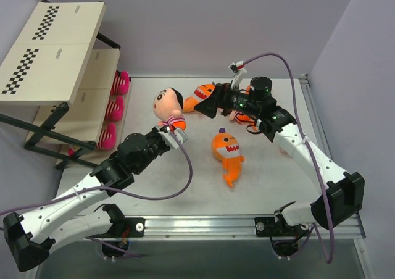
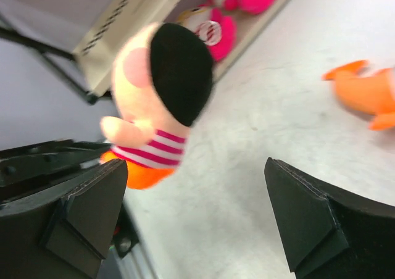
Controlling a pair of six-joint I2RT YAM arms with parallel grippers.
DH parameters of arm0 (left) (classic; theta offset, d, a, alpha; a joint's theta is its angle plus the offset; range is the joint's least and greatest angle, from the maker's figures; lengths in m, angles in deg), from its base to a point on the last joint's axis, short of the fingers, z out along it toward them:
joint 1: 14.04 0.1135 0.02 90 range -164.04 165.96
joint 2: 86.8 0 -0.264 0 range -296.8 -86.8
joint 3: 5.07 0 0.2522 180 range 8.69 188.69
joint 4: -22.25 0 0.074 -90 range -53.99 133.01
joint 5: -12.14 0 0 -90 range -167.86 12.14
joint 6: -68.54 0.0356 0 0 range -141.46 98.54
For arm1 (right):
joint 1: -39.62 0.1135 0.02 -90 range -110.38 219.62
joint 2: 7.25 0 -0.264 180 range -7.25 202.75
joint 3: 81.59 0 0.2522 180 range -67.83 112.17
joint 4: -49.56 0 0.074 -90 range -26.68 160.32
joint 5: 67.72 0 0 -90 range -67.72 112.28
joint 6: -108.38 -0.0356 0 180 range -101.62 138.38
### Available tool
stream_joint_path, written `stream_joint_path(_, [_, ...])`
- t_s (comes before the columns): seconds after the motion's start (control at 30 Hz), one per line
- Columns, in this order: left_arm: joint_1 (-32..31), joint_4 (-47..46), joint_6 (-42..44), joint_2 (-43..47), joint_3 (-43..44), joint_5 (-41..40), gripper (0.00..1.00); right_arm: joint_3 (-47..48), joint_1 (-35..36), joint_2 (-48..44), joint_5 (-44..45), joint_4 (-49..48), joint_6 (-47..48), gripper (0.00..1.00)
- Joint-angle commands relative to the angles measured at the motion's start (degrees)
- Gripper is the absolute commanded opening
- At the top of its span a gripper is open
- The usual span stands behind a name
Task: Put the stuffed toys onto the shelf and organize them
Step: Pass the stuffed toy from the right arm to the left, then place the stuffed toy onto shelf
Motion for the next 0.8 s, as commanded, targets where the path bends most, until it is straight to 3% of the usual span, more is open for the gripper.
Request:
stream_joint_path(0.0, [0.4,-0.9,-3.5,-2.5,8.1,-6.1,0.02,3.2,-1.3,-3.8,13.6,12.1,9.4,0.99])
stream_joint_path(0.3, [4.7,2.9,-6.6,-17.5,28.5,-20.3,0.02,1.5,-3.2,-9.1,22.1,19.8,14.6,0.99])
stream_joint_path(0.57, [14.5,14.3,-12.8,-32.1,51.0,-23.6,0.02,-0.7,-3.6,-11.5,20.6,19.5,14.5,0.99])
stream_joint_path(0.77, [21.4,18.6,-15.1,-41.0,59.4,-24.6,0.03,-1.5,-3.8,-11.5,21.0,18.5,14.0,0.99])
